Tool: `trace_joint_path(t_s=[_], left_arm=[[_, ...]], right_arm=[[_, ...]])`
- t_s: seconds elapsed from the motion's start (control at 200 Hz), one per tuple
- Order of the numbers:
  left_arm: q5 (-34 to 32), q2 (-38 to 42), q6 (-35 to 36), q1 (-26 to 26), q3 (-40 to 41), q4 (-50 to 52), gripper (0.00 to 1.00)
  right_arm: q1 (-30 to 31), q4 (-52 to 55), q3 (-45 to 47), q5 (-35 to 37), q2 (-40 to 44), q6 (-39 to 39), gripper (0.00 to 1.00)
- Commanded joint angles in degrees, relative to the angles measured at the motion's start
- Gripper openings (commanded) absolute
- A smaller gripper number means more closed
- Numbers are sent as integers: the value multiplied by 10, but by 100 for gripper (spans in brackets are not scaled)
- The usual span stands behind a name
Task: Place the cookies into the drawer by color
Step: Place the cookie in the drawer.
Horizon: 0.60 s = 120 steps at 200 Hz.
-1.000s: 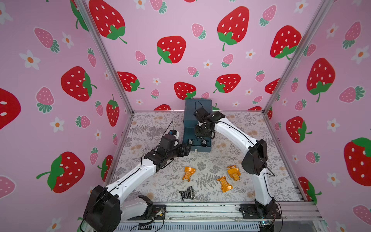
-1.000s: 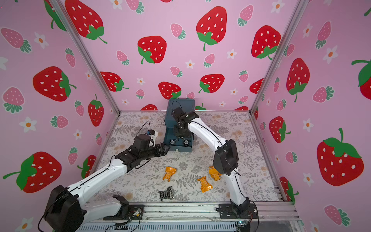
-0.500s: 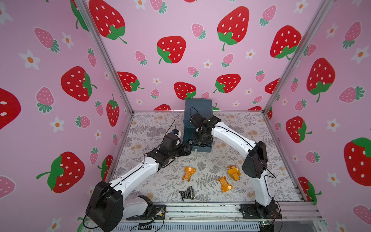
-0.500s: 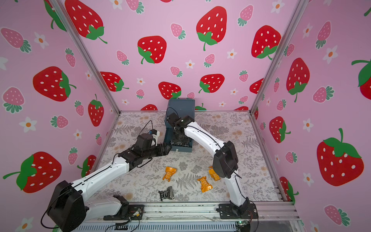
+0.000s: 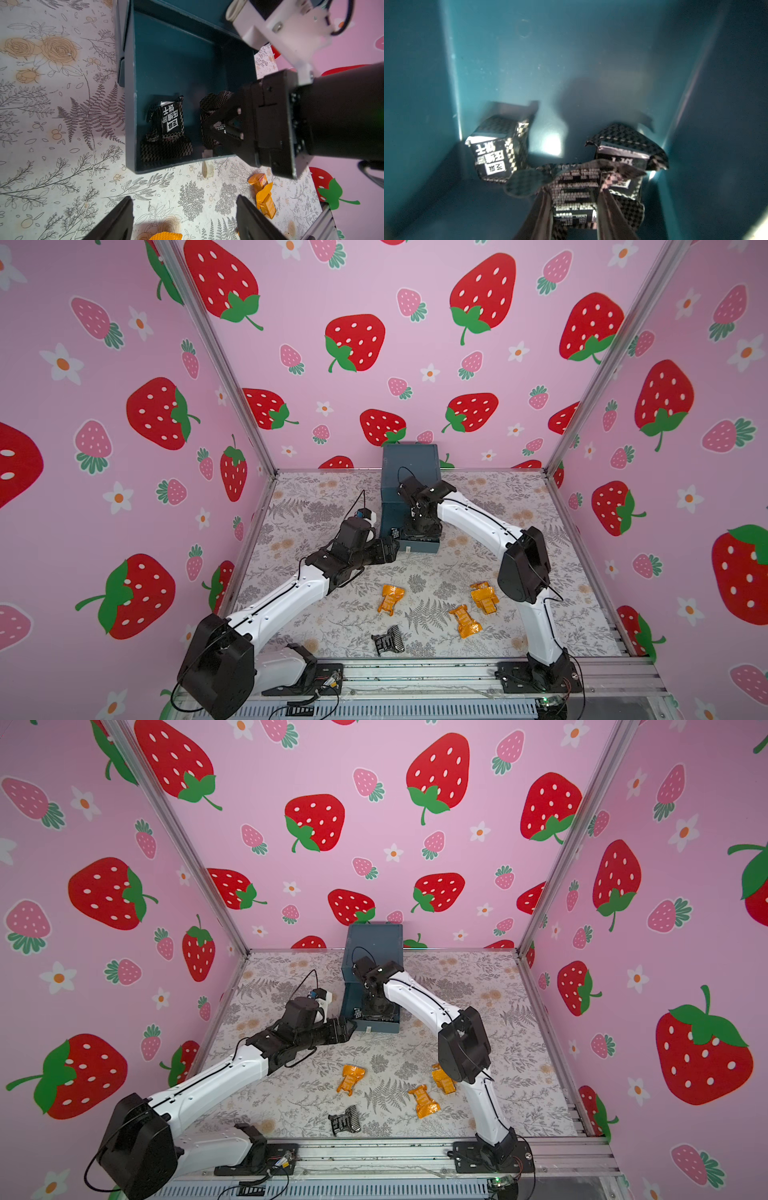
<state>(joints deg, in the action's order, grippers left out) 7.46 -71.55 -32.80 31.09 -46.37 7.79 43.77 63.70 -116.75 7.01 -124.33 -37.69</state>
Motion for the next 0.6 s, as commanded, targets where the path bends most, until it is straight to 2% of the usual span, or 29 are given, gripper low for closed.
trace_joint_path(t_s=[0.0,0.26,0.45,0.595], left_arm=[[-14,5,2,3,-16,5,81],[-20,-1,2,10,-20,10,81],[-41,9,5,15,-19,31,81],[-67,37,5,25,-21,69,81]], right_arm=[[-8,21,6,31,-10,-16,39],[-12,46,-5,67,-15,-22,44],[-15,42,-9,63,-14,-14,45],[-12,10,5,28,16,3,51]])
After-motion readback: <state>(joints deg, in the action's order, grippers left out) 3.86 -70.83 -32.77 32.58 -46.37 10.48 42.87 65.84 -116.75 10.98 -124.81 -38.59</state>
